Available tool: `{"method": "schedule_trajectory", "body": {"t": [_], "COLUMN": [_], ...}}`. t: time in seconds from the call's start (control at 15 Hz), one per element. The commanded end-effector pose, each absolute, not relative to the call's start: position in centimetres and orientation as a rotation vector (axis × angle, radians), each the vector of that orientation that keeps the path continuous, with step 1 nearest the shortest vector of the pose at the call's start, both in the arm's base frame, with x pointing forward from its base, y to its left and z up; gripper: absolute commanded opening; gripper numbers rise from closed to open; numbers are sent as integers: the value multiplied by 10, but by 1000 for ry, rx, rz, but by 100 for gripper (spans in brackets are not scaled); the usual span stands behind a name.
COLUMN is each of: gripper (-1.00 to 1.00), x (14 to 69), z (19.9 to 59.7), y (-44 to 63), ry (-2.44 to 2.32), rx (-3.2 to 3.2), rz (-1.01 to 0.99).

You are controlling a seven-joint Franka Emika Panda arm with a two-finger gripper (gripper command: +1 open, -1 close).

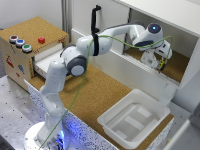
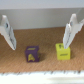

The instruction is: Place the grasped yellow block inside the right cabinet

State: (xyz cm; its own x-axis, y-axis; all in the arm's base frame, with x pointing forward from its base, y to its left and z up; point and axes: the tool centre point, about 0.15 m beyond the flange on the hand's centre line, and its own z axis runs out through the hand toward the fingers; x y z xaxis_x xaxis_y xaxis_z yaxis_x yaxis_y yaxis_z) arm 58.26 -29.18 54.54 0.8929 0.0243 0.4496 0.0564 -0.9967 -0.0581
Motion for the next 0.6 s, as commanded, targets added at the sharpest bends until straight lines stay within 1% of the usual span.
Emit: {"method": "schedule_trajectory", "body": {"t": [0.0, 0.33, 0.53], "gripper": [100, 100, 100], "x": [455, 391, 370], "z": [518, 488, 473], "y": [-214, -145, -96], "ry": [64, 55, 13], "rx": [-3042, -3055, -3033], "rz": [-883, -705, -638]}}
